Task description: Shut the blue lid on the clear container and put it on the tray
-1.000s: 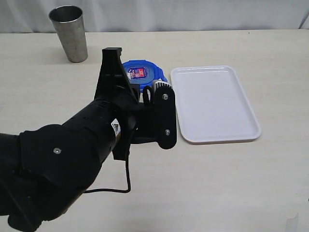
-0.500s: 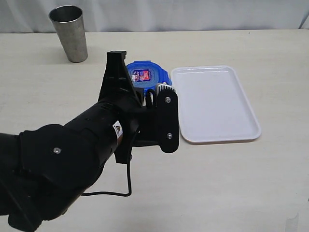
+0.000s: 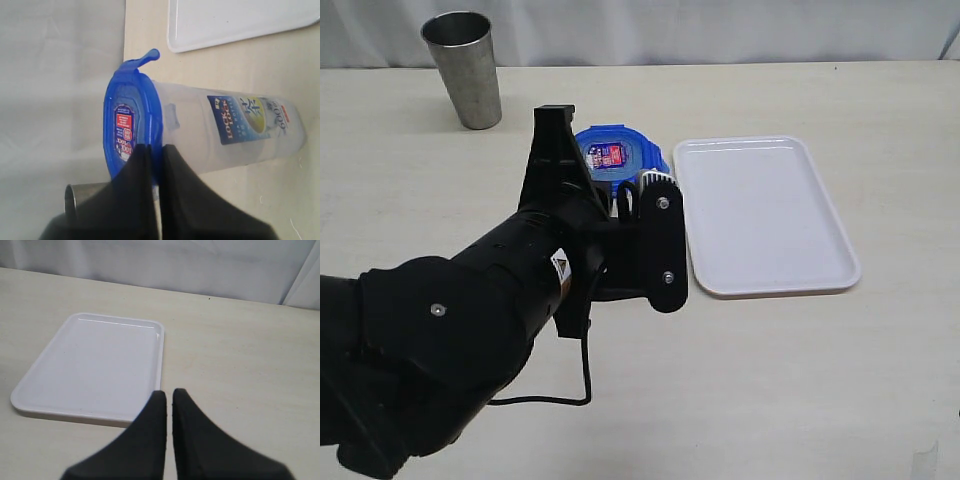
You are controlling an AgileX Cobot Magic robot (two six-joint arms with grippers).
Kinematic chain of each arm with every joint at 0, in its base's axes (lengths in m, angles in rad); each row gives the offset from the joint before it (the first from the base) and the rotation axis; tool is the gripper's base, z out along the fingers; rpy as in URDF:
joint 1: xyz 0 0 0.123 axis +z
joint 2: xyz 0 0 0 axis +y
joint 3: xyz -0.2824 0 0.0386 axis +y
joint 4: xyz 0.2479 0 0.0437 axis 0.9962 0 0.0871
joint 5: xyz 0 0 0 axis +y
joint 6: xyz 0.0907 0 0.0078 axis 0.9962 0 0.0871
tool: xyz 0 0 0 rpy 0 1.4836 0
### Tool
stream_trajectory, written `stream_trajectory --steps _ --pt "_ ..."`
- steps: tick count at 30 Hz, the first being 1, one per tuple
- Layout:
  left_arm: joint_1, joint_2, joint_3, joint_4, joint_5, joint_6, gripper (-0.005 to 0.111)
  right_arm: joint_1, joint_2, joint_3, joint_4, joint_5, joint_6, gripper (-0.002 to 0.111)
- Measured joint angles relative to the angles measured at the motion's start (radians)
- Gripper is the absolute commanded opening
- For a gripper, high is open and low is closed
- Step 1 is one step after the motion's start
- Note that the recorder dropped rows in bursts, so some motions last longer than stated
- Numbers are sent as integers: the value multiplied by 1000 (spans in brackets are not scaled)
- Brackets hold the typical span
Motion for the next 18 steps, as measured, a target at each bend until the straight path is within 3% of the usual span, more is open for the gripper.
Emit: stream_trajectory --steps 18 --pt "0 0 0 -3 18 0 0 0 0 0 0 0 0 5"
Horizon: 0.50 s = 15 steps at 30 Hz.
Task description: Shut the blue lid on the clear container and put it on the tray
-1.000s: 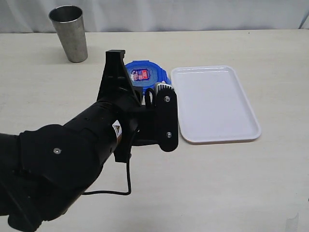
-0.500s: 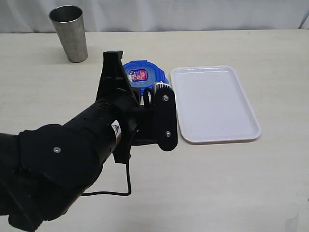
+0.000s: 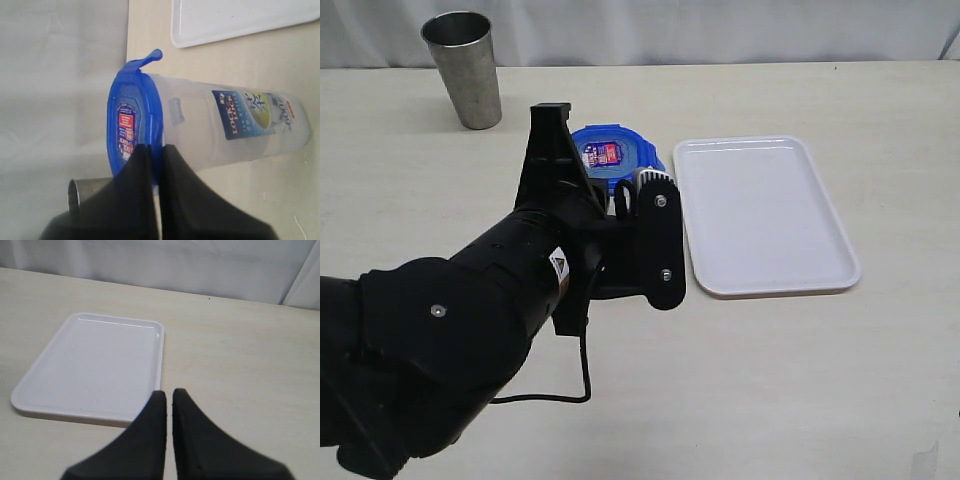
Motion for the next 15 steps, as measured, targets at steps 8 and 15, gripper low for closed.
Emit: stream_trajectory --steps 8,15 --pt "0 0 0 -2 2 0 22 0 0 0 0 0 0 5" --pt "0 0 0 -8 5 0 49 0 0 0 0 0 0 5"
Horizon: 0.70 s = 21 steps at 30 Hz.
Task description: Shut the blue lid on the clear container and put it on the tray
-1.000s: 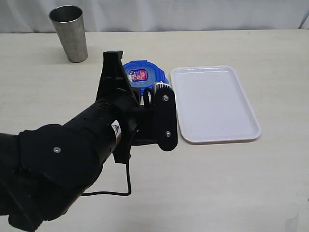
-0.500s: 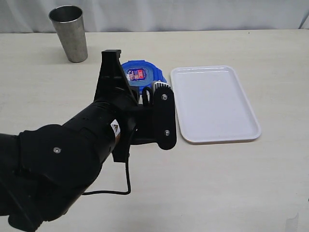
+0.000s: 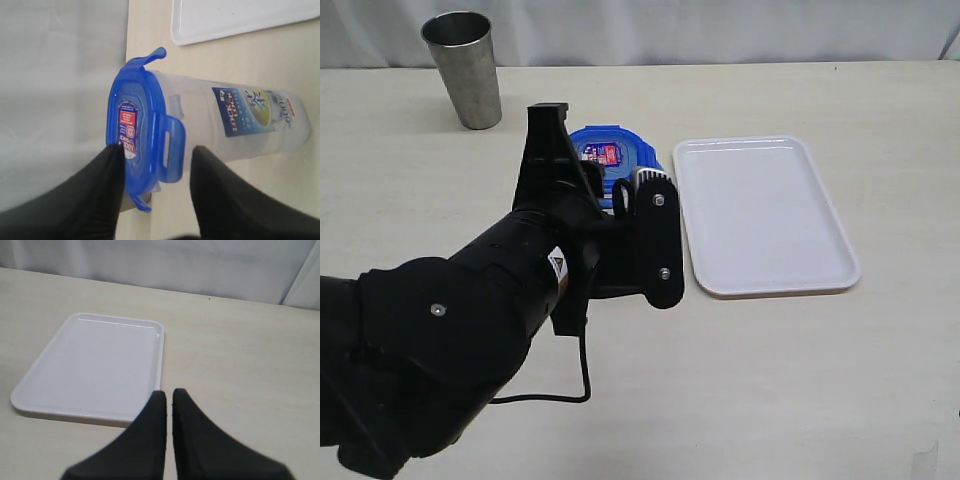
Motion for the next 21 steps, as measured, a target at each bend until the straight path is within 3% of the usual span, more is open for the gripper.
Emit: stream_trajectory --steps 5,14,19,21 --pt "0 0 0 -29 5 0 58 0 0 0 0 0 0 5" --pt "0 0 0 -192 137 96 58 0 0 0 0 0 0 5" --pt "0 0 0 -272 226 125 56 0 0 0 0 0 0 5" --pt "0 0 0 -280 268 125 49 0 0 0 0 0 0 5"
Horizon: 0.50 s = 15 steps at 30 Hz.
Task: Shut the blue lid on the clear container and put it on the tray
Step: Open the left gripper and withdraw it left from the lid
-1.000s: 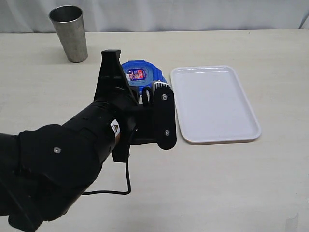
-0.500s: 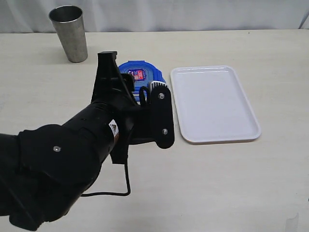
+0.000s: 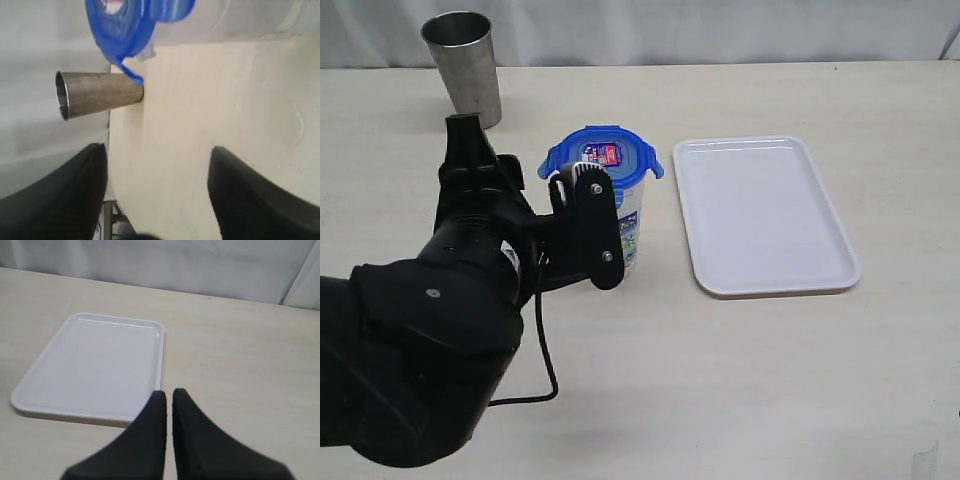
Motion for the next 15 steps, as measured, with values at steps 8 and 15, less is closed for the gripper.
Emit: stream_trajectory --steps 8,15 --pt "89 -95 2 28 10 -75 6 0 0 0 0 0 0 5" --pt "336 -353 2 14 -320 -130 0 0 0 0 0 0 0 5"
